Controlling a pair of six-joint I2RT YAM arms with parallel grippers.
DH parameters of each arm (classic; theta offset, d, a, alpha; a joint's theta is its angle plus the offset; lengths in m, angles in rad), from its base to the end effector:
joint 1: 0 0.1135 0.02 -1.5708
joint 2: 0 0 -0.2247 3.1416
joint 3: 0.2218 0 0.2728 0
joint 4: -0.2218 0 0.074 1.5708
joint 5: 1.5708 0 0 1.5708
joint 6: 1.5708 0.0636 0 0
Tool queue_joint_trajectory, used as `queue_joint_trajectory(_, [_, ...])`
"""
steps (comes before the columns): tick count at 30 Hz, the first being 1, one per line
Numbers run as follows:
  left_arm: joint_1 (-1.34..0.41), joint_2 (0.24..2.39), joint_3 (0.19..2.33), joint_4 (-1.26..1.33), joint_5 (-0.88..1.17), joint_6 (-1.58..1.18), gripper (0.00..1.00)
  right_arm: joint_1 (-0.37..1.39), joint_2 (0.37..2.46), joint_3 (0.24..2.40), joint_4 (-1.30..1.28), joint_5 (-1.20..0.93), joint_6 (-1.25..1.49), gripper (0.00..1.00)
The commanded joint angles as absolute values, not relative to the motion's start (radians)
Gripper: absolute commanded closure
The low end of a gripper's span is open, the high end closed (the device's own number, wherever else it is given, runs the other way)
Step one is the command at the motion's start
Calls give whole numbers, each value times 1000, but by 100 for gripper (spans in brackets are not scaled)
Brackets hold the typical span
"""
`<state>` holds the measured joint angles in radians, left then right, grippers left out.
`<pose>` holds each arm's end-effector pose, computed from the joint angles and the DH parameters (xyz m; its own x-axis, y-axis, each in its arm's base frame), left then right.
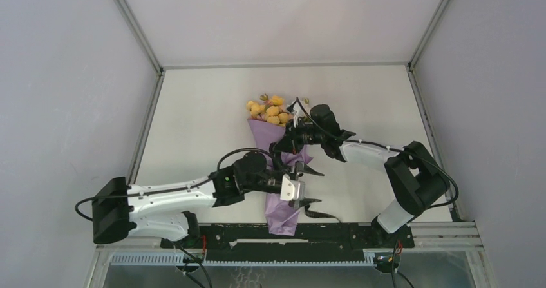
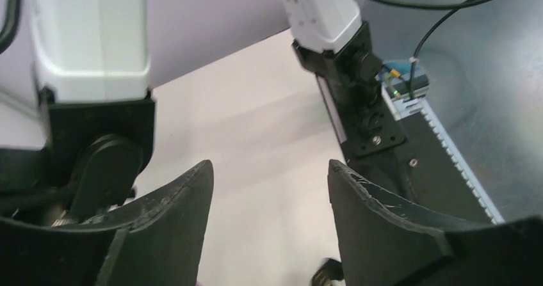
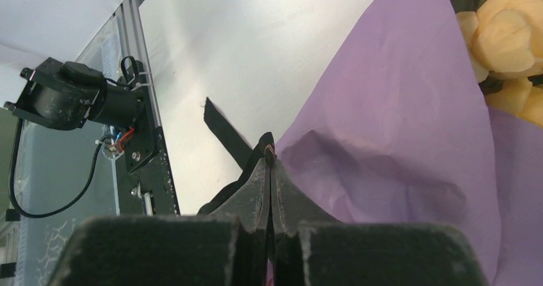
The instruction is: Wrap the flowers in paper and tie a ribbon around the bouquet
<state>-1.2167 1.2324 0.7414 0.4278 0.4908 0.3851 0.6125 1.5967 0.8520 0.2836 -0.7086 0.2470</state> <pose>0.0892 -0.3276 0.2447 0.3517 0.0040 -0.9361 0.9260 -0.1477 0.3473 0.2803 0.2476 0.1475 -0.5763 -0.1781 -0.7976 -0.7966 0.3401 0.4997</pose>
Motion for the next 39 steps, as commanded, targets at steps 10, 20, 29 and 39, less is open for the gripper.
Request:
queue_joint_trajectory(10, [-1043, 770, 671, 143, 122, 356, 29, 738, 1563, 930, 289, -559, 214, 100])
queue_joint_trajectory(20, [-708, 510, 465, 104, 210, 229, 49, 902, 1735, 1099, 190, -405, 223, 72])
queue_joint_trajectory(29, [-728, 501, 356, -117, 579, 462, 61, 859, 1718, 1205, -82, -520, 159, 34])
queue_joint_trajectory(39, [-888, 737, 372, -36, 458, 732, 56, 765, 1591, 1157, -463, -461, 13, 28])
